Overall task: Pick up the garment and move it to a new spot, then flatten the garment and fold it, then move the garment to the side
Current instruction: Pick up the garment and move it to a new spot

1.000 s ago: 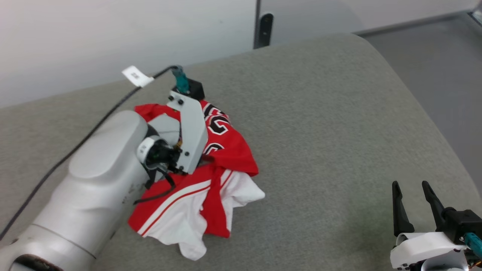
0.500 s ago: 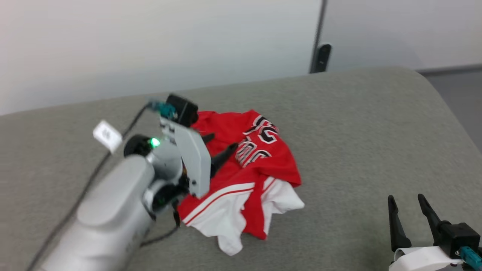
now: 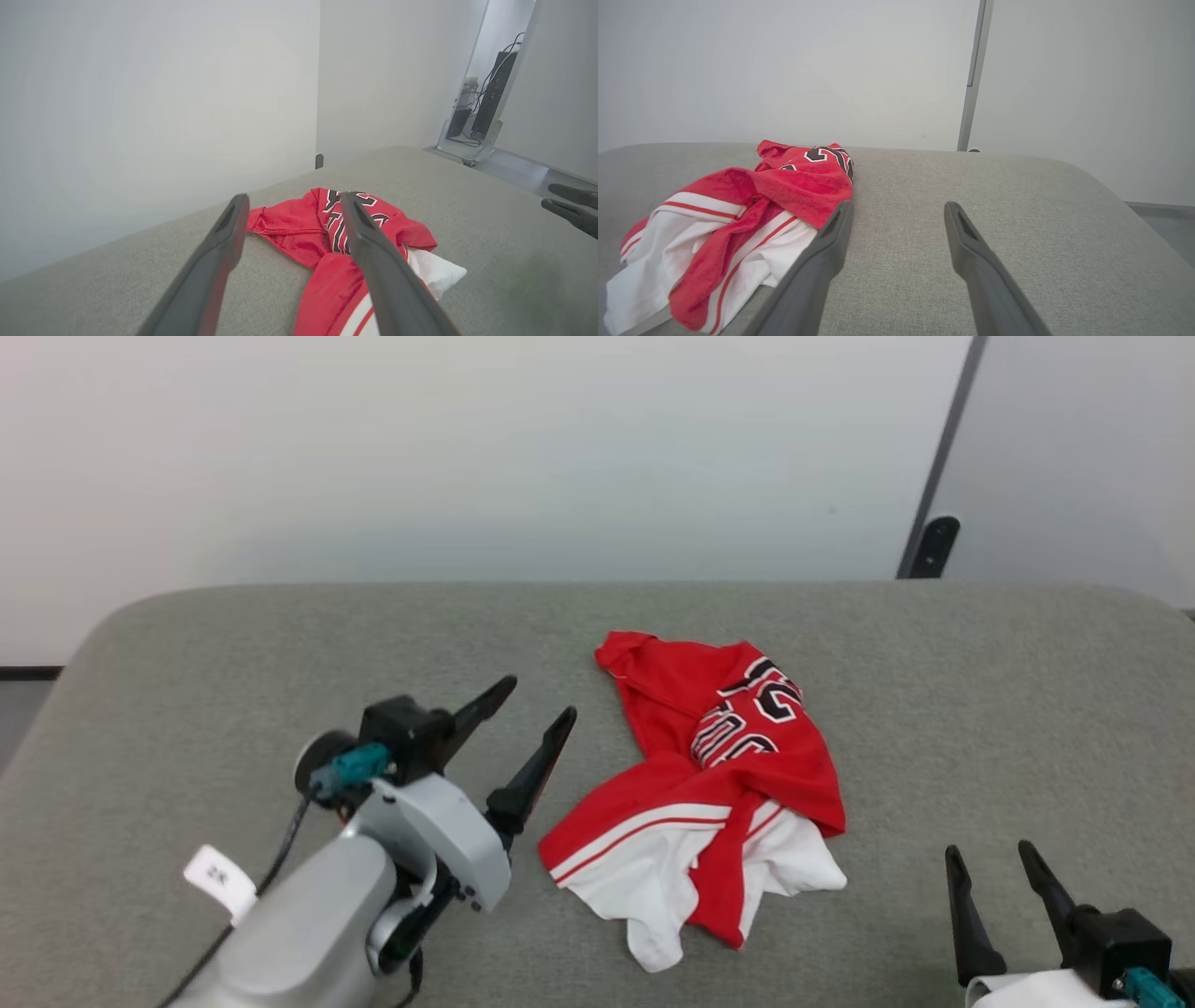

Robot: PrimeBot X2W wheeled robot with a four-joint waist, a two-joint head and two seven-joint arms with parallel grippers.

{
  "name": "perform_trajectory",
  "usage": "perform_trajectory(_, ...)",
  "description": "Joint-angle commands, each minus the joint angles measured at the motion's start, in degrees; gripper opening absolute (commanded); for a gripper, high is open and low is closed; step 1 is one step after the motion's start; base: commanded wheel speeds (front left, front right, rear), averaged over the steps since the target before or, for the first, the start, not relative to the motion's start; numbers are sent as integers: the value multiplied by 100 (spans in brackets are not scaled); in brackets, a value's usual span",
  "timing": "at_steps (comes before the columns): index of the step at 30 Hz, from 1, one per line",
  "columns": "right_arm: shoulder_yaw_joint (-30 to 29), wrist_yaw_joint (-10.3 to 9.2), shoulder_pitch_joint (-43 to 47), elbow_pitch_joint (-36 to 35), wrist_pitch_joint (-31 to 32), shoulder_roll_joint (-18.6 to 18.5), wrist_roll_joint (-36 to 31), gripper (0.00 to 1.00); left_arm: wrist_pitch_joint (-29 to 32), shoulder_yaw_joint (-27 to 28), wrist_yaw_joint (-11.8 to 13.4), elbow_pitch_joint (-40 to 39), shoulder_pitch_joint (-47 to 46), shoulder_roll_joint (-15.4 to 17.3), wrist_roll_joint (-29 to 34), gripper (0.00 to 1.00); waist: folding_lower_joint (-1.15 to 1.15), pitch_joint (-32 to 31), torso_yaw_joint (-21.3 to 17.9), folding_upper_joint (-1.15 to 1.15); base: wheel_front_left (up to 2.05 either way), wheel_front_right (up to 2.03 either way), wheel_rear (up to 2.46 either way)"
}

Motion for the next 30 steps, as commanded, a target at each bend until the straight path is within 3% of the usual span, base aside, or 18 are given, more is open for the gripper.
perform_trajectory(1, 13, -4, 122, 12, -1, 4, 39, 100, -50, 50, 39, 49, 134, -51, 41, 100, 0, -160, 177, 0, 0, 0, 0)
perform_trajectory(6, 51, -4, 229, 60, -26, 6, 53, 100, -122, 582, 132, -58, 588, -257, 247, 100, 0, -296, 383, 0, 0, 0, 0)
perform_trajectory(18, -97, -4, 477, 108, -183, 5, -83, 100, -116, 2651, 250, -1023, 2396, -848, 1392, 100, 0, -540, 722, 0, 0, 0, 0)
perform_trajectory(30, -598, -4, 701, 23, -355, 6, -251, 100, -117, 4253, 233, -1622, 3625, -1197, 2458, 100, 0, -526, 612, 0, 0, 0, 0)
